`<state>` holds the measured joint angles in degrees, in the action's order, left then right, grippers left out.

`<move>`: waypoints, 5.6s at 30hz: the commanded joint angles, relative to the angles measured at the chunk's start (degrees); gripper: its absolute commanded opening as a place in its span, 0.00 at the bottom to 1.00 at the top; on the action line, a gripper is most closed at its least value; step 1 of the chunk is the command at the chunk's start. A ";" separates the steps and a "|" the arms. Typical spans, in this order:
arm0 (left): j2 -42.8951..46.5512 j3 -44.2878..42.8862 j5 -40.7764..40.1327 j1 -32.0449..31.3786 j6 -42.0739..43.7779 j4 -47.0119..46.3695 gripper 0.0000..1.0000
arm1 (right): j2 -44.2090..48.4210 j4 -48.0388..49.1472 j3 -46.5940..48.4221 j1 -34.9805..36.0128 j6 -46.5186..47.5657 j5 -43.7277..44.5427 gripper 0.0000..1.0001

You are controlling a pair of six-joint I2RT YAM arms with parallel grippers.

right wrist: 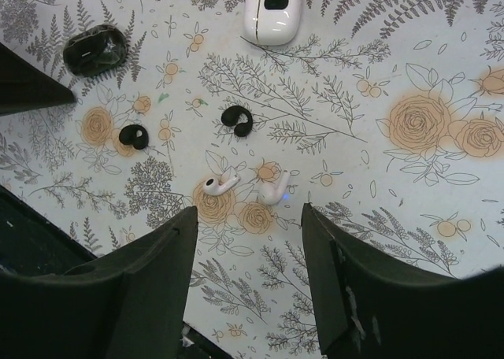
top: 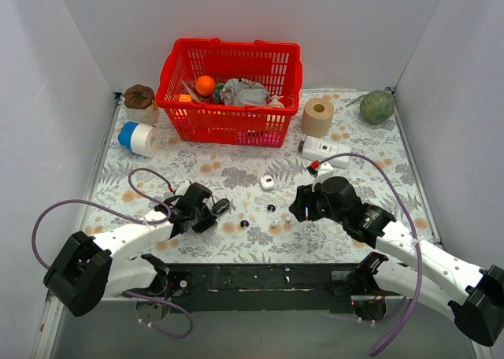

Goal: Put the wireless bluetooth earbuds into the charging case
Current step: Pick up the charging case at the center of the board.

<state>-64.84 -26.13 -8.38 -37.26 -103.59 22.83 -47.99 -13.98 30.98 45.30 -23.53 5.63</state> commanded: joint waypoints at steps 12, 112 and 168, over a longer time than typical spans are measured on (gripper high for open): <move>-5.91 -4.01 -4.19 4.38 3.13 -2.44 0.00 | 2.55 -0.61 -2.42 0.32 1.20 0.88 0.65; -29.03 -26.69 1.00 0.78 52.88 6.52 0.82 | 0.44 -3.43 -0.48 0.32 4.98 1.23 0.74; 9.99 8.73 5.05 -21.72 76.52 -62.03 0.00 | -19.50 -13.44 35.99 6.38 5.95 -10.37 0.84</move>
<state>-55.20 -17.93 1.74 -58.48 -30.85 -36.16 -66.32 -28.95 63.66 50.04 -16.73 -4.08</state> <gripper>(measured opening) 0.672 0.848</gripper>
